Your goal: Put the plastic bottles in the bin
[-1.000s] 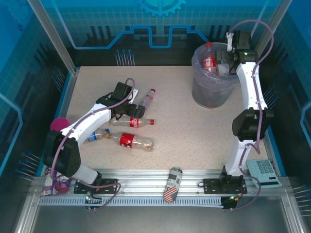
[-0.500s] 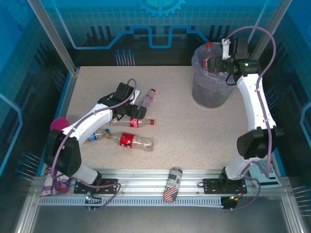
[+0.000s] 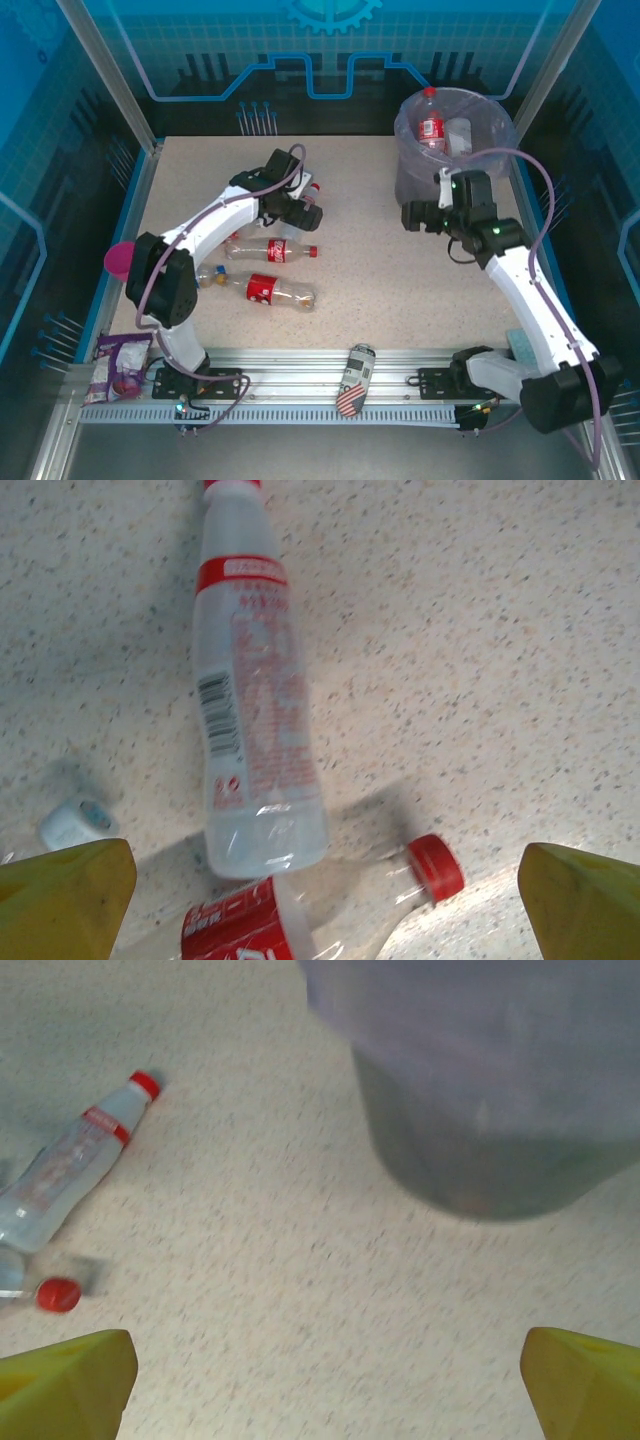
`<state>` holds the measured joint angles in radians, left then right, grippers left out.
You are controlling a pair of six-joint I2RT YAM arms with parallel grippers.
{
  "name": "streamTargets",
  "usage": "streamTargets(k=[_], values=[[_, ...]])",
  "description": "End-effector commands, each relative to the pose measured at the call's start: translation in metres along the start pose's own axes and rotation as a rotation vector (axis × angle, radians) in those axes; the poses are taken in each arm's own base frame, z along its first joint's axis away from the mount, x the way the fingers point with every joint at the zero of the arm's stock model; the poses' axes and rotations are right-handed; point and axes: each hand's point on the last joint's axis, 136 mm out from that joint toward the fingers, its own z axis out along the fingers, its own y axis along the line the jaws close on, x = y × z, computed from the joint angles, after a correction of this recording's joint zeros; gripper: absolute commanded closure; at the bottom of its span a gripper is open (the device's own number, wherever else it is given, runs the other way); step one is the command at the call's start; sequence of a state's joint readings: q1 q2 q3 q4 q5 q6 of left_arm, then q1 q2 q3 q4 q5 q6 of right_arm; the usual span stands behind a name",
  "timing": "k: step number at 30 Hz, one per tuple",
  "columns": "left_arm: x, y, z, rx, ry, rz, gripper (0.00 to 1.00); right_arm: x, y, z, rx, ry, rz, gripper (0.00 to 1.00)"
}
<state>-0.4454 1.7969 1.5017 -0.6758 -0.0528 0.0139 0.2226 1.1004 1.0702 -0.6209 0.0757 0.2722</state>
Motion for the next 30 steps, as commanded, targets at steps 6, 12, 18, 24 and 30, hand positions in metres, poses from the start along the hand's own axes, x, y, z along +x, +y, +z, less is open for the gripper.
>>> streamTargets(k=[6,12,18,24,30], values=[[0.022,-0.004,0.031,-0.019,0.160,-0.002,0.04,0.032,0.016,0.007,-0.120,0.030,0.110,0.01],[0.040,0.002,0.049,-0.047,0.219,-0.028,0.06,0.035,0.021,0.015,-0.155,0.035,0.122,0.02],[0.038,0.000,0.066,-0.032,0.204,-0.022,0.11,0.038,0.028,0.020,-0.194,0.048,0.138,0.01],[0.042,0.007,0.085,-0.069,0.231,0.000,0.23,0.049,0.023,0.014,-0.178,0.051,0.134,0.01],[0.041,0.007,0.096,-0.073,0.233,-0.005,0.25,0.052,0.023,0.009,-0.175,0.052,0.127,0.01]])
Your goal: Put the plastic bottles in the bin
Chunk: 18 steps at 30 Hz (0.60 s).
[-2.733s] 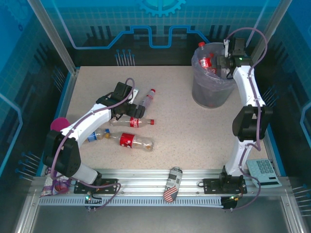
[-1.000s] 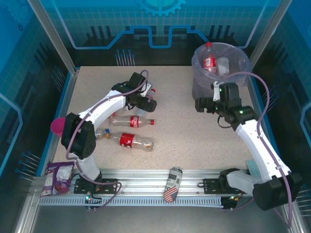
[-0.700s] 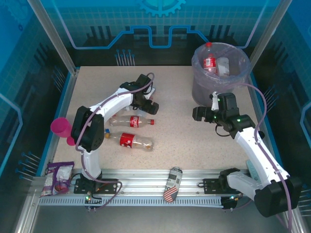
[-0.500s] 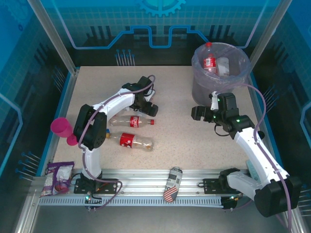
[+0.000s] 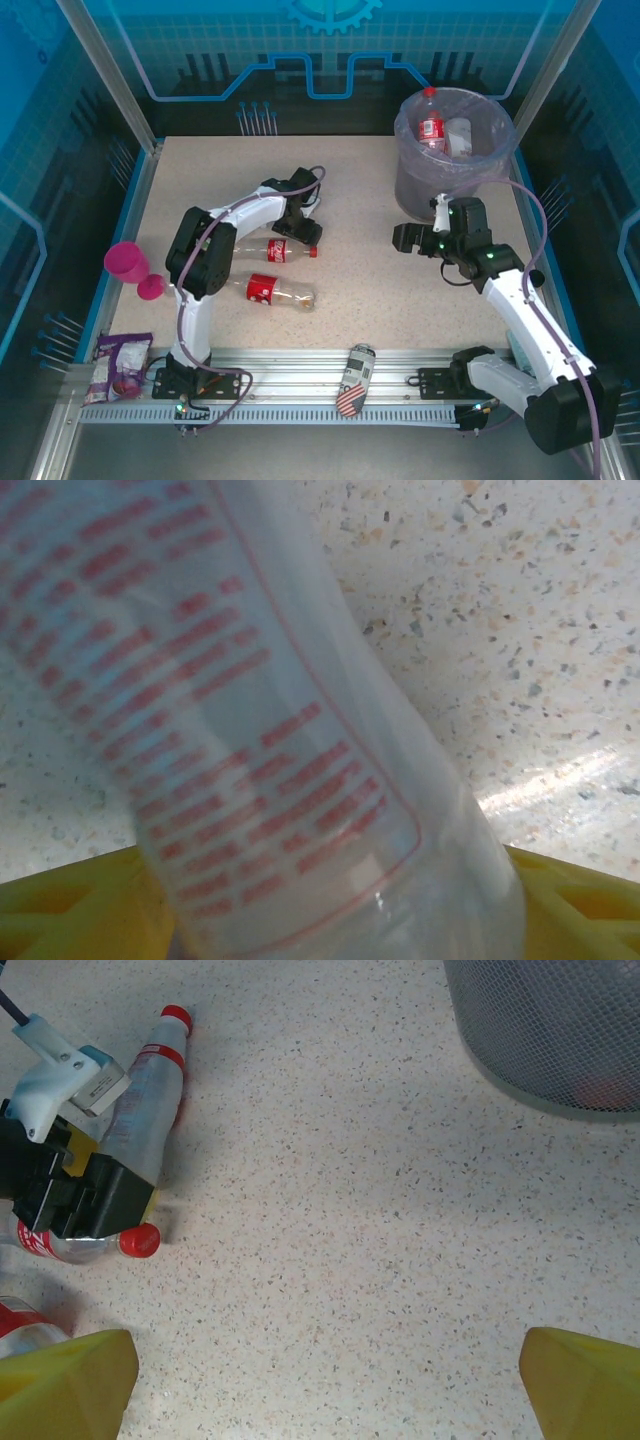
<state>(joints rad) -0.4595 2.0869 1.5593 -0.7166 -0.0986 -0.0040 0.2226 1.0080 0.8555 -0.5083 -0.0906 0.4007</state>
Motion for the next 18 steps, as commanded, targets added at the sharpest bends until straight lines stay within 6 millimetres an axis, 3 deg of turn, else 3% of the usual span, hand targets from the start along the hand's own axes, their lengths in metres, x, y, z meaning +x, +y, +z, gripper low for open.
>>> streamTargets(k=[1,12,18], values=[[-0.014,-0.001,-0.002,-0.012,-0.039,-0.003,0.26,0.004,0.004,-0.004,-0.018,0.000,-0.002,0.01],[-0.026,0.006,0.001,-0.051,-0.067,-0.004,0.43,0.000,0.009,-0.006,-0.035,-0.002,-0.005,0.01],[-0.032,0.000,-0.024,-0.018,-0.132,-0.018,0.46,0.000,0.017,-0.005,-0.057,0.007,-0.002,0.02]])
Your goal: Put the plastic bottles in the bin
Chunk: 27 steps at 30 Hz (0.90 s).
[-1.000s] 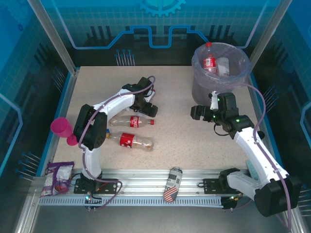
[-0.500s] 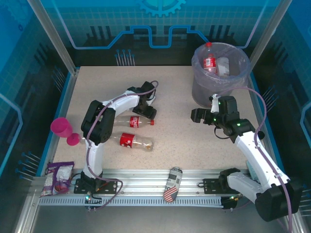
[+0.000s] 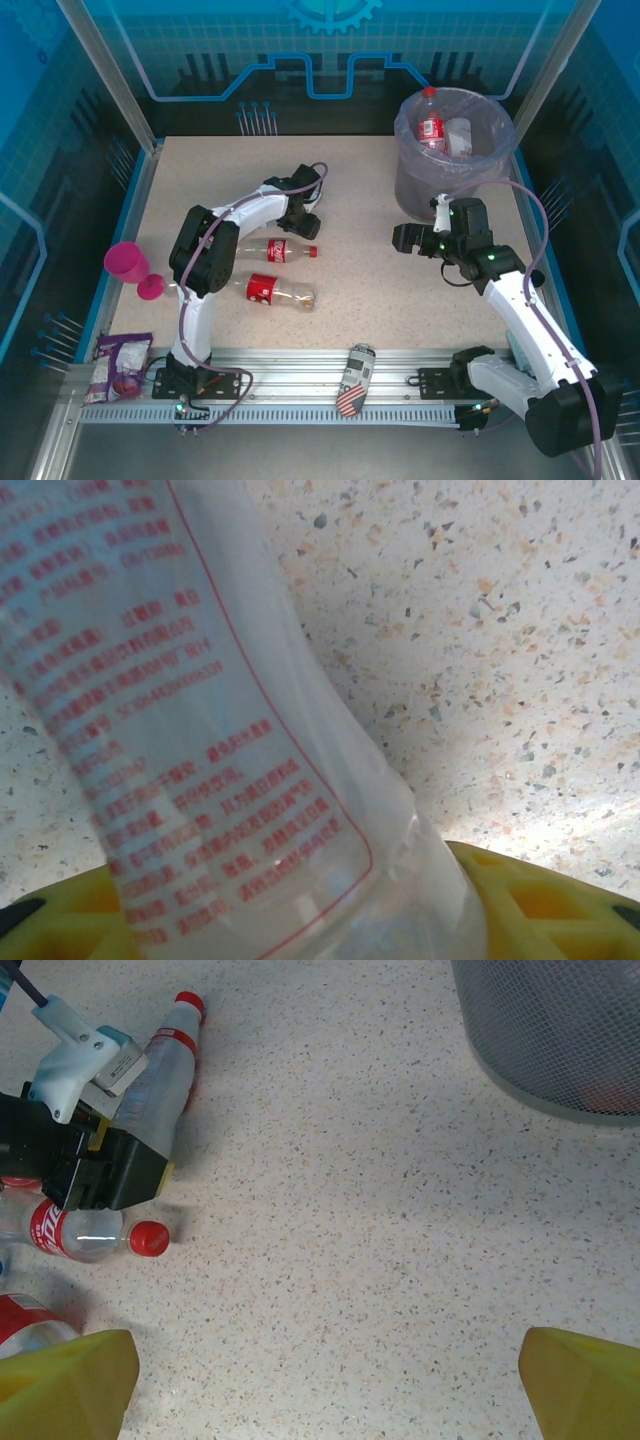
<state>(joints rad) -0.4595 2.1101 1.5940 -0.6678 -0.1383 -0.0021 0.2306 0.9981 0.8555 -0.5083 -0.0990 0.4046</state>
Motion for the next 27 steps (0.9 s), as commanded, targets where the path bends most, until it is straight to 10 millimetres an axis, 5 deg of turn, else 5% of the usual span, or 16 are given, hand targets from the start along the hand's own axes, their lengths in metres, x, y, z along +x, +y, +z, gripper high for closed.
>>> streamTargets(k=[1,7,13,20,27], values=[[-0.015,-0.006,-0.034,0.032,-0.091,-0.022,0.45,0.001,0.015,-0.001,-0.045,0.013,0.001,0.02],[-0.019,-0.042,-0.099,0.238,-0.299,0.010,0.43,-0.007,0.045,0.012,-0.123,-0.018,0.003,0.02],[0.005,-0.088,-0.149,0.462,-0.469,0.095,0.39,-0.035,0.091,0.027,-0.277,-0.084,0.031,0.02],[0.033,-0.119,-0.163,0.590,-0.556,0.163,0.36,-0.056,0.128,0.039,-0.400,-0.091,0.040,0.01],[0.038,-0.141,-0.166,0.629,-0.605,0.214,0.36,-0.061,0.131,0.072,-0.393,-0.057,0.128,0.03]])
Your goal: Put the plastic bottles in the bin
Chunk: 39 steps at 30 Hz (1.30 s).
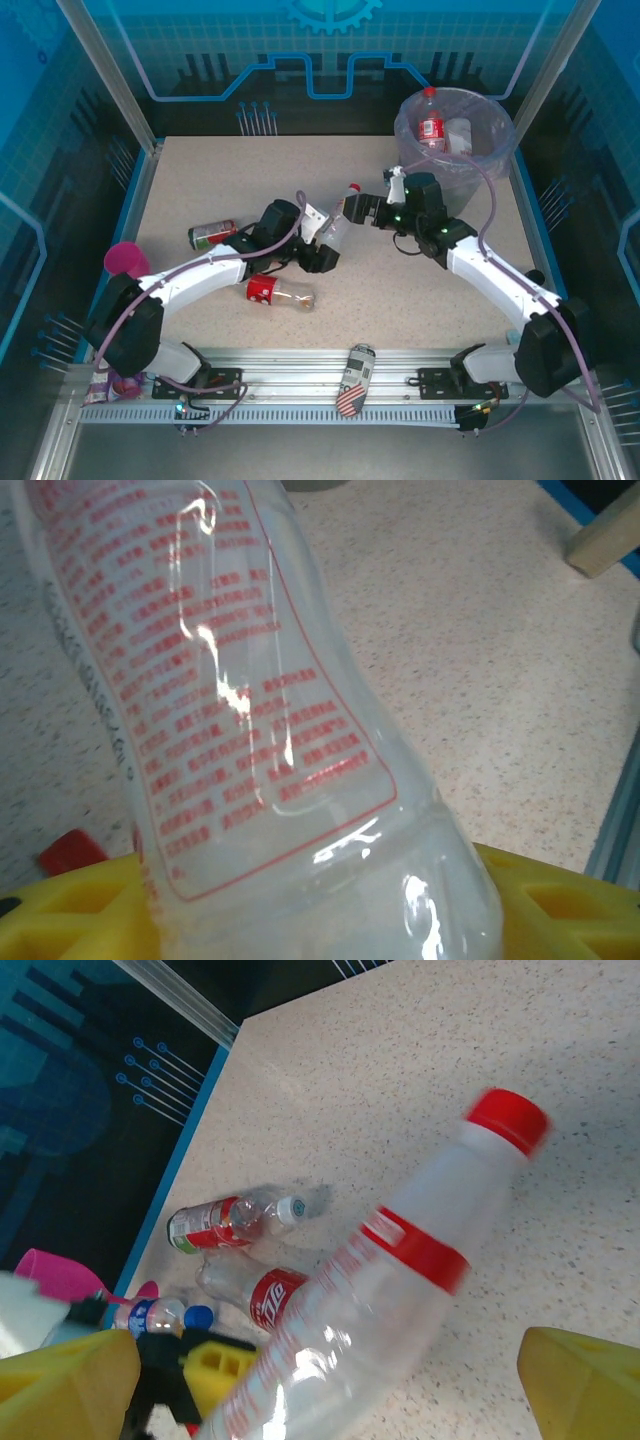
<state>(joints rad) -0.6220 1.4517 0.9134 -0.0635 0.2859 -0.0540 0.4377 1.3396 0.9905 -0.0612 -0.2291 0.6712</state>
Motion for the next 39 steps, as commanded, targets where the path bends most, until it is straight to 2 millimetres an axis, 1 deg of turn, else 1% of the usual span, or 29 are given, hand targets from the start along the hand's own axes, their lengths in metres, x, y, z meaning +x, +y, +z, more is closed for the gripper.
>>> streamTargets(k=[1,3,7,10,12,13,16,20,22,24,26,29,31,34,36,39], values=[[-0.024,-0.022,-0.004,0.067,-0.109,0.052,0.36,-0.010,0.006,0.017,-0.024,-0.010,0.053,0.03],[-0.025,-0.022,-0.003,0.054,-0.119,0.058,0.36,-0.007,-0.001,0.027,0.003,0.012,0.077,0.03],[-0.026,-0.020,-0.001,0.029,-0.141,0.067,0.37,0.004,-0.014,0.040,0.035,0.044,0.120,0.03],[-0.025,-0.019,0.001,0.019,-0.156,0.068,0.37,0.008,-0.018,0.045,0.039,0.051,0.133,0.03],[-0.025,-0.021,0.002,0.025,-0.167,0.071,0.37,0.008,-0.016,0.046,0.023,0.047,0.140,0.06],[-0.025,-0.021,0.003,0.025,-0.168,0.071,0.37,0.008,-0.016,0.046,0.020,0.045,0.142,0.09],[-0.025,-0.021,0.004,0.020,-0.168,0.070,0.37,0.001,-0.014,0.042,0.025,0.025,0.124,0.24],[-0.026,-0.019,0.001,-0.003,-0.167,0.060,0.35,-0.004,-0.010,0.033,0.030,0.006,0.104,0.38],[-0.027,-0.019,-0.001,-0.007,-0.172,0.046,0.32,-0.008,-0.007,0.029,0.024,-0.011,0.094,0.42],[-0.028,-0.019,-0.003,-0.011,-0.174,0.034,0.28,-0.014,-0.002,0.025,0.018,-0.033,0.077,0.43],[-0.029,-0.017,-0.007,-0.026,-0.181,0.011,0.21,-0.025,0.005,0.019,0.010,-0.059,0.041,0.43],[-0.032,-0.015,-0.017,-0.059,-0.183,-0.035,0.06,-0.052,0.020,0.004,0.024,-0.108,-0.072,0.44],[-0.029,-0.010,-0.024,-0.098,-0.166,-0.081,0.02,-0.074,0.028,-0.010,0.066,-0.152,-0.167,0.45],[-0.019,0.003,-0.037,-0.195,-0.123,-0.170,0.01,-0.111,0.034,-0.038,0.153,-0.238,-0.310,0.47],[-0.008,0.014,-0.048,-0.273,-0.088,-0.245,0.01,-0.141,0.038,-0.063,0.214,-0.318,-0.389,0.49],[0.009,0.027,-0.063,-0.358,-0.058,-0.352,0.01,-0.184,0.037,-0.101,0.300,-0.440,-0.460,0.52]])
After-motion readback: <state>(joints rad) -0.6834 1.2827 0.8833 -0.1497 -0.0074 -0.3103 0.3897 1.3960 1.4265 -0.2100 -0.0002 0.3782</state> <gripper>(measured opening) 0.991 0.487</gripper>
